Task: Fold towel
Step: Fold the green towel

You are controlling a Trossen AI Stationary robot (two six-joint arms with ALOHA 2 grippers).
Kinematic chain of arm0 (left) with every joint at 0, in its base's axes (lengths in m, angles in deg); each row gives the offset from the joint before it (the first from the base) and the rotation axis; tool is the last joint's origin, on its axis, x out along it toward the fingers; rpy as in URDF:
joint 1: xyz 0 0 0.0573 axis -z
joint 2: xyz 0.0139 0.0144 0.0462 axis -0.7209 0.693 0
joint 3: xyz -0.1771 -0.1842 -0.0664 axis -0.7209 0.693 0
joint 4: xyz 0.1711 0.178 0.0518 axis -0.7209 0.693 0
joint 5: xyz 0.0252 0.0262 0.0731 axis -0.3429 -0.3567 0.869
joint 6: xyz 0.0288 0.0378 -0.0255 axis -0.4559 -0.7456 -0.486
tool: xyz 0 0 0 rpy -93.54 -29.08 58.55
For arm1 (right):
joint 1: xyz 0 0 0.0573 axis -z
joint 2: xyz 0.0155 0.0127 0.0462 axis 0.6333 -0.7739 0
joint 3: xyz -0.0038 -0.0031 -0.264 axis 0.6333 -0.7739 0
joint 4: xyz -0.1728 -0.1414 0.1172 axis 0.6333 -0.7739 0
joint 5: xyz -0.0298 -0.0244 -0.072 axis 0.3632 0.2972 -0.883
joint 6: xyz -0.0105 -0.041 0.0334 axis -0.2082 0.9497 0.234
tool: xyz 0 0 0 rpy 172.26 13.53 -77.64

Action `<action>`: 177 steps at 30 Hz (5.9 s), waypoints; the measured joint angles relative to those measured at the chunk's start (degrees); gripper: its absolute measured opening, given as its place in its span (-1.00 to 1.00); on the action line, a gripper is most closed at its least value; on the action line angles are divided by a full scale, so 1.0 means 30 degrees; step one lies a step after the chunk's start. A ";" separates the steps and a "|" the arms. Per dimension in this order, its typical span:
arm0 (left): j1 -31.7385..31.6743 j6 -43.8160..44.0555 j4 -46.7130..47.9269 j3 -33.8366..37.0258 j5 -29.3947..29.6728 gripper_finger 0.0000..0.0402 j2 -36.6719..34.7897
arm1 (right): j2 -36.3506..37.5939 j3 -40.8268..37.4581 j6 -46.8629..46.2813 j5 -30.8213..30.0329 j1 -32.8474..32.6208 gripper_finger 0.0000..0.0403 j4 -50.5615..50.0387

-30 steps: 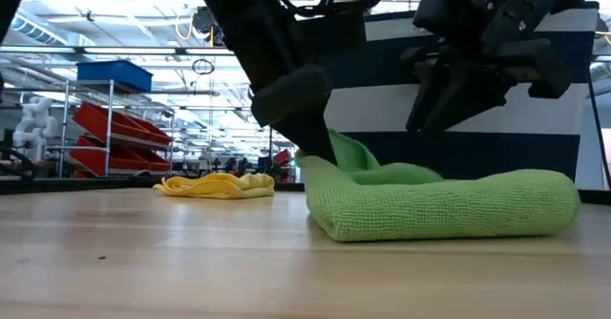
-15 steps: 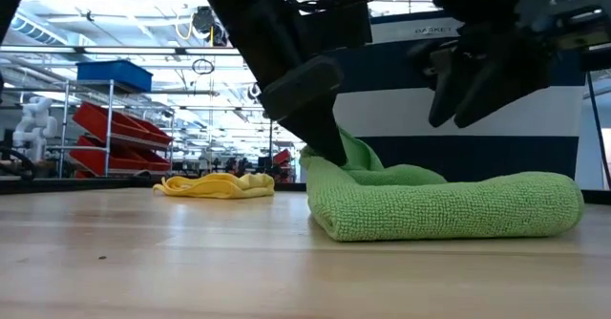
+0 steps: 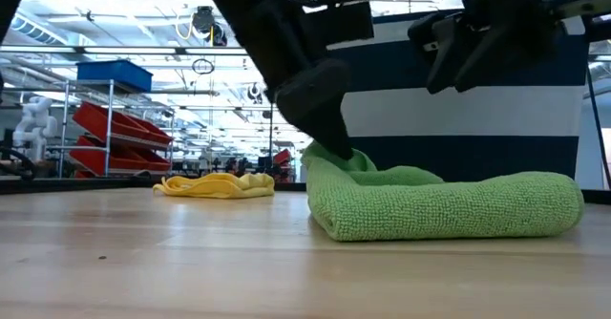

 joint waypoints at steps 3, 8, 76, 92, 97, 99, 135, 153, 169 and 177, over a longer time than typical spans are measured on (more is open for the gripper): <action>0.0000 -0.0120 -0.0014 -0.0270 0.0510 0.05 -0.0075 | 0.0000 0.0000 0.0007 0.0021 -0.0153 -0.34 -0.0147; 0.0007 -0.0988 -0.0187 -0.0413 0.2152 0.06 -0.0582 | 0.0033 0.0000 -0.0027 0.0021 -0.0553 -0.34 -0.0148; 0.0076 -0.0691 -0.4473 -0.0391 -0.5967 0.06 0.1663 | 0.9539 -1.1131 -0.6390 -0.7334 -1.0355 -0.34 0.9872; -0.1317 -0.0513 -0.8442 -0.0389 -0.9331 0.06 0.3470 | 0.4459 -1.1162 -0.7035 -0.7290 -1.0349 -0.34 1.4483; -0.1834 -0.0513 -1.0047 -0.0387 -0.9981 0.06 0.3964 | 0.2529 -1.1154 -0.7267 -0.7428 -1.0151 -0.34 1.6401; -0.1879 -0.0520 -1.0143 -0.0392 -0.9973 0.06 0.4007 | 0.1702 -1.1154 -0.7446 -0.7454 -0.9897 -0.34 1.7382; 0.2022 -0.5476 0.4918 -0.9443 -0.4579 0.06 0.3767 | -0.7745 -0.7497 -0.4784 -0.3089 -0.1695 -0.34 2.0710; 0.2549 -0.5015 0.5748 -0.9499 -0.4276 0.06 0.3767 | -0.4557 -0.7437 -0.8049 -0.0177 -0.2627 -0.34 1.2442; 0.2543 -0.5037 0.5748 -0.9484 -0.4279 0.06 0.3767 | 0.2658 -0.7424 -1.4966 0.1673 -0.5539 -0.34 -0.1451; 0.2543 -0.5018 0.5935 -0.9477 -0.4276 0.06 0.3767 | 0.4668 -0.7475 -1.7936 0.2321 -0.7127 -0.34 -0.5355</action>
